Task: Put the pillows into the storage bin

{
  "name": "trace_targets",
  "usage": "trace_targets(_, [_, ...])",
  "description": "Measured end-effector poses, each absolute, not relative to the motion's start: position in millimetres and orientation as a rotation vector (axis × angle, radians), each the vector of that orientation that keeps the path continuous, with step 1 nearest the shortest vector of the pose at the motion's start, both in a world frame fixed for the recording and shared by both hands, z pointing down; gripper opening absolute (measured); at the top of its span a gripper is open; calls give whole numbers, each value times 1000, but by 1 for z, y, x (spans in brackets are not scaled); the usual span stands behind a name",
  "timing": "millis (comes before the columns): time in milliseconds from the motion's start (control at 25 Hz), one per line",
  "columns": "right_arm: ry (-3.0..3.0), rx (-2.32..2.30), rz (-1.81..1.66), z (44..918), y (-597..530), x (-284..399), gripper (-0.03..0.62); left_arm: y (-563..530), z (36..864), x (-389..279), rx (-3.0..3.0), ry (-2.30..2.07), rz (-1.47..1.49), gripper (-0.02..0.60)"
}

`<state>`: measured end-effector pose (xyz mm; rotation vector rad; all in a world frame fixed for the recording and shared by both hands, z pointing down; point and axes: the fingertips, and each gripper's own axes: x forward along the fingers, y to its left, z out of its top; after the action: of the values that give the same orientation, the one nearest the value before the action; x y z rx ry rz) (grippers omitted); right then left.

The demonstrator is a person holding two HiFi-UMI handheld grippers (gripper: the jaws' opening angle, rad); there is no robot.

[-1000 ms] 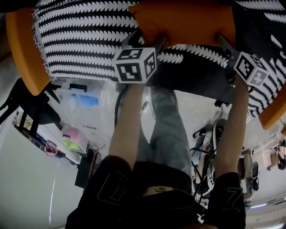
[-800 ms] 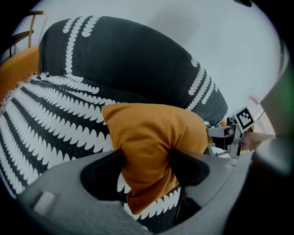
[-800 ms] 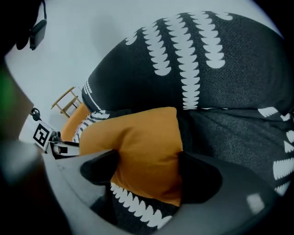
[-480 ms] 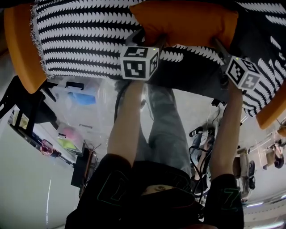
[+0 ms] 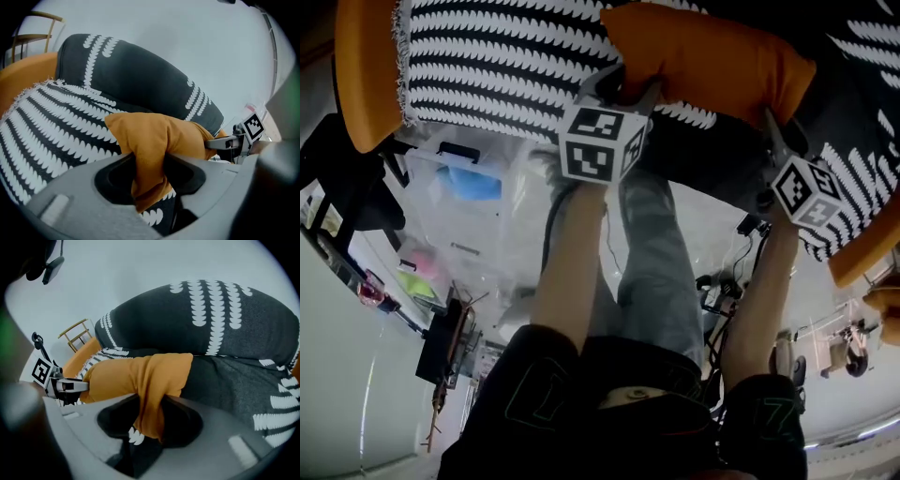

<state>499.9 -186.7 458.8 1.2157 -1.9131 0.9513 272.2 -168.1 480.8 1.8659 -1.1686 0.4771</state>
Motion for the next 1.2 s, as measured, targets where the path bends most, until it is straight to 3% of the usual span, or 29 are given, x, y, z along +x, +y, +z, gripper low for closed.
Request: trace_targets(1200, [-2053, 456, 594, 458, -17, 99, 147, 139, 483, -70, 1312, -1639, 122, 195])
